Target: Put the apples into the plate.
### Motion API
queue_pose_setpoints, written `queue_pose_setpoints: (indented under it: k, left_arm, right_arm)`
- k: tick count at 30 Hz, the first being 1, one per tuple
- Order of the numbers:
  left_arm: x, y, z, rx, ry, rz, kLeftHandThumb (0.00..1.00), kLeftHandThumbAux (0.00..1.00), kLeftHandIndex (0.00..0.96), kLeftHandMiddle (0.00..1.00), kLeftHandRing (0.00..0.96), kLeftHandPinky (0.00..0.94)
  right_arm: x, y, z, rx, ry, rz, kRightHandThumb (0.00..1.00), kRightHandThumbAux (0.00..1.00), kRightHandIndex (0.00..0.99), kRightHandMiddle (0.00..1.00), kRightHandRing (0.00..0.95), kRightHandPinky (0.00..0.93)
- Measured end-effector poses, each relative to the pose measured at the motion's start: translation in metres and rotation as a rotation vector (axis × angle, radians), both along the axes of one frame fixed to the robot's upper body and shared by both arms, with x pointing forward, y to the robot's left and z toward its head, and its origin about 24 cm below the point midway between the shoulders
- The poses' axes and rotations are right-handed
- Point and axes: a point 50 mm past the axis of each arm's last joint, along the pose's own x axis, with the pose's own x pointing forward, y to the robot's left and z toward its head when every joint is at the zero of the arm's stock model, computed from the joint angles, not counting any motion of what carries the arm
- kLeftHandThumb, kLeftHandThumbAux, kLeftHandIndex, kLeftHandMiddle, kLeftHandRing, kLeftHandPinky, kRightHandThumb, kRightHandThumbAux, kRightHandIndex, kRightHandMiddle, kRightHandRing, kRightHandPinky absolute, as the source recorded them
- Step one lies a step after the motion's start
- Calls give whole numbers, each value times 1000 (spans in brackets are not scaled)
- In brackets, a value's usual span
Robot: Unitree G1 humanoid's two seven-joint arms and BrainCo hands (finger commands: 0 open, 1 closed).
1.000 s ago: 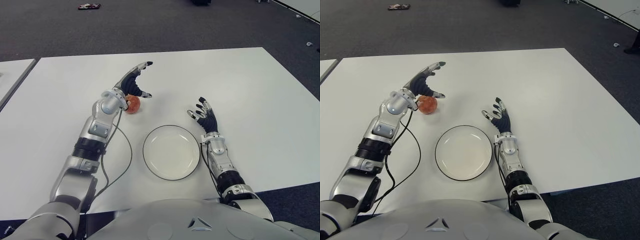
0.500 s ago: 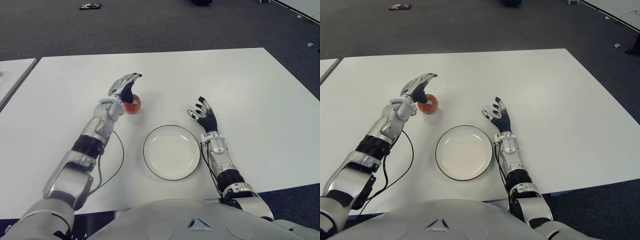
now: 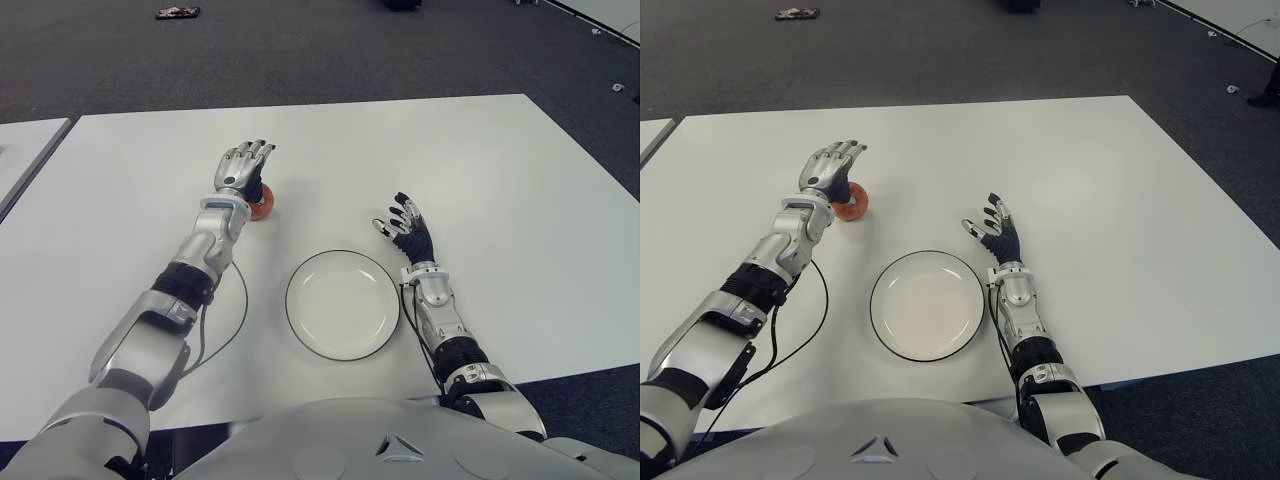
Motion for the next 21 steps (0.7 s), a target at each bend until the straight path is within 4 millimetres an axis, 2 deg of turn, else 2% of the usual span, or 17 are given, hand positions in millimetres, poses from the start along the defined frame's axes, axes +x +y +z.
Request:
queue_pose_setpoints:
  k: [11, 21]
  left_arm:
    - [4, 4, -4, 117, -14, 28, 0, 274, 0, 0, 0, 0]
    - [3, 4, -10, 114, -4, 19, 0, 278, 0, 0, 0, 0]
  right_arm:
    - [0, 0, 0, 3, 2, 0, 229, 714, 17, 114, 148, 190]
    - [0, 0, 0, 5, 0, 1, 235, 713, 18, 113, 146, 184]
